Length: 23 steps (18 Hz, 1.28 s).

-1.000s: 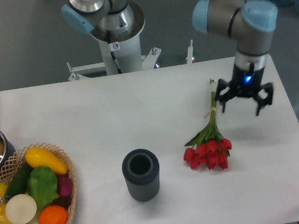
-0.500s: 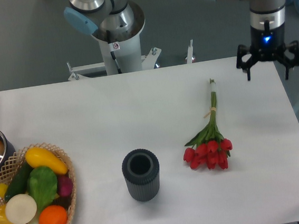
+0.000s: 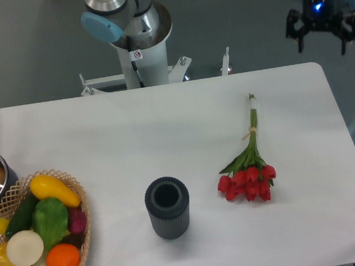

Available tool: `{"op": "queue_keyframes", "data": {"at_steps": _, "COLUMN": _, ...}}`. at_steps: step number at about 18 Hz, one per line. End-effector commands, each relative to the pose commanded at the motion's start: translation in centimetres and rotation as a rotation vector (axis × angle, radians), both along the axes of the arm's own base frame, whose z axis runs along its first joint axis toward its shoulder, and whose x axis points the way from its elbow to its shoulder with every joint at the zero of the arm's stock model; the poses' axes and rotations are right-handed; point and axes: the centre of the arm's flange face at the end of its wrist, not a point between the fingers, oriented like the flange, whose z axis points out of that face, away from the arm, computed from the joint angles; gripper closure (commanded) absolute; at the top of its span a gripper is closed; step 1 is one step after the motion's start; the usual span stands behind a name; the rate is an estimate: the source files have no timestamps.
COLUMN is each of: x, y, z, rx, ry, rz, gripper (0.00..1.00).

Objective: Place the flowers on the table

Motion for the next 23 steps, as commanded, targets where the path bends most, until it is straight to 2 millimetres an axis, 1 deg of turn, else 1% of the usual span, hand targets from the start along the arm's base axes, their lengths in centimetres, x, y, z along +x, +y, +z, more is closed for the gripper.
{"op": "queue_keyframes", "data": {"at_steps": 7, "x": 0.0, "y": -0.3, "z": 0.8, "rx": 0.018, "ry": 0.015, "rz": 0.004, "gripper": 0.0}}
{"op": "queue_keyframes", "data": {"at_steps": 11, "x": -0.2, "y": -0.6, "z": 0.9, "rx": 0.031, "ry": 0.017, "rz": 0.009, "gripper": 0.0}}
{"op": "queue_keyframes", "data": {"at_steps": 20, "x": -0.1, "y": -0.6, "z": 1.4, "rx": 0.046, "ry": 0.032, "rz": 0.005, "gripper": 0.0}}
{"op": "queue_keyframes", "data": {"at_steps": 23, "x": -0.2, "y": -0.8, "z": 1.4, "rx": 0.052, "ry": 0.034, "rz": 0.009, "gripper": 0.0}}
